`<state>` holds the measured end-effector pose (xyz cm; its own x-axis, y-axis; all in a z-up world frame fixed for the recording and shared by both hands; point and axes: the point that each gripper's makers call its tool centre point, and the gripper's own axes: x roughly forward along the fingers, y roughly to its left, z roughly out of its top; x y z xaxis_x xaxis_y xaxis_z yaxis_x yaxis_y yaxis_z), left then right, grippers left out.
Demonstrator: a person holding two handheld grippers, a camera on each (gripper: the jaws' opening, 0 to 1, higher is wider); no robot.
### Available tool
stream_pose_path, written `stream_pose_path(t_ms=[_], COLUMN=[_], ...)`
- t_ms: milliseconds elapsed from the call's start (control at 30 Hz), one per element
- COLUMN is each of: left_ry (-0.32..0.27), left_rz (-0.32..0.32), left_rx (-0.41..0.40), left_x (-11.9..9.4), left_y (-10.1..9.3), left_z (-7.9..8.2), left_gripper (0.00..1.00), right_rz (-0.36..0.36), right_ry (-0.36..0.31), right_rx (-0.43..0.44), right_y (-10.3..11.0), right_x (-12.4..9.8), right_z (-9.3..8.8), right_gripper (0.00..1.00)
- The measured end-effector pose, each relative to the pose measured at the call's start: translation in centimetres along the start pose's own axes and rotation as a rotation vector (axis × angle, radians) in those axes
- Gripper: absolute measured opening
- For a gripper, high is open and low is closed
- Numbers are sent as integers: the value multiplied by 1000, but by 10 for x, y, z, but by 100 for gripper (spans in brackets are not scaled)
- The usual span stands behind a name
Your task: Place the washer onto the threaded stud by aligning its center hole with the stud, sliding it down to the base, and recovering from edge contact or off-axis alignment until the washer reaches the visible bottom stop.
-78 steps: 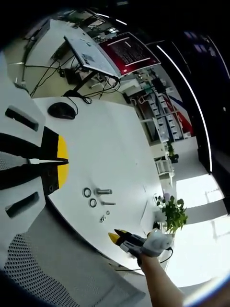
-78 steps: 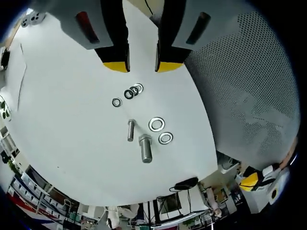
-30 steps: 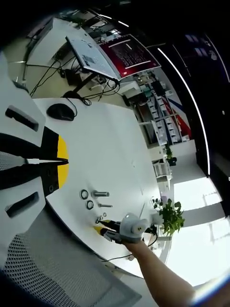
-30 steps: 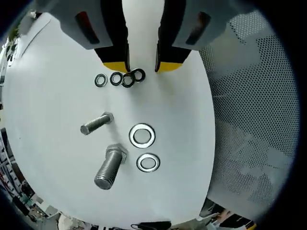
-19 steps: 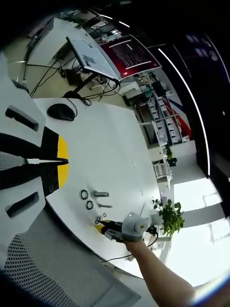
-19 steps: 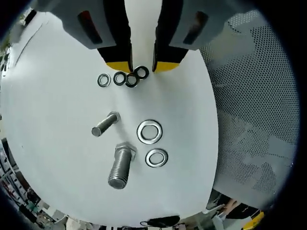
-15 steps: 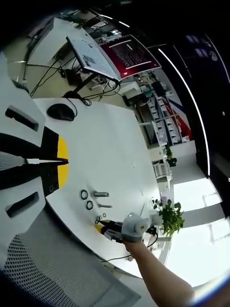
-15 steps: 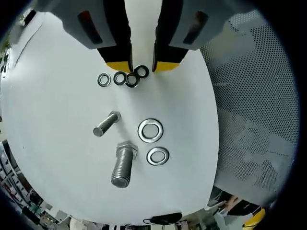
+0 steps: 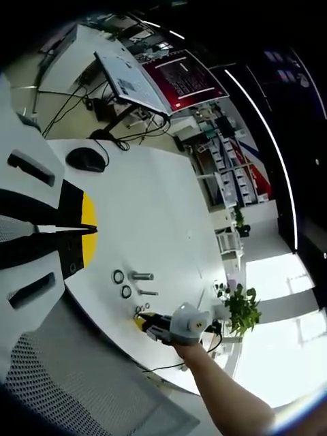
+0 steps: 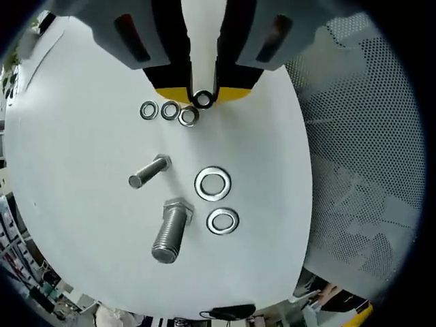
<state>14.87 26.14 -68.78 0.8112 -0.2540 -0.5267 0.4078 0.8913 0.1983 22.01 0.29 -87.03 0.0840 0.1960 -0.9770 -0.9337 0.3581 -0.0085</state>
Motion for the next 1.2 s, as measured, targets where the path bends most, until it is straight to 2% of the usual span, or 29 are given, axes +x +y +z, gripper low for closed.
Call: stream_pose_path(t_ms=[467, 900, 1200], left_ry=[-8, -8, -21], left_rz=[-2, -5, 2], left_rx=[-1, -12, -28], left_x=[0, 0, 0], left_y=[0, 1, 3], left_z=[1, 1, 3], left_gripper=[0, 0, 0], right_rz=[27, -29, -96], right_ry=[-71, -159, -209], right_rx=[56, 91, 76], right_y=[-6, -22, -34], right_x=[-34, -56, -62], right_z=[21, 41, 60], right_gripper=[14, 14, 14])
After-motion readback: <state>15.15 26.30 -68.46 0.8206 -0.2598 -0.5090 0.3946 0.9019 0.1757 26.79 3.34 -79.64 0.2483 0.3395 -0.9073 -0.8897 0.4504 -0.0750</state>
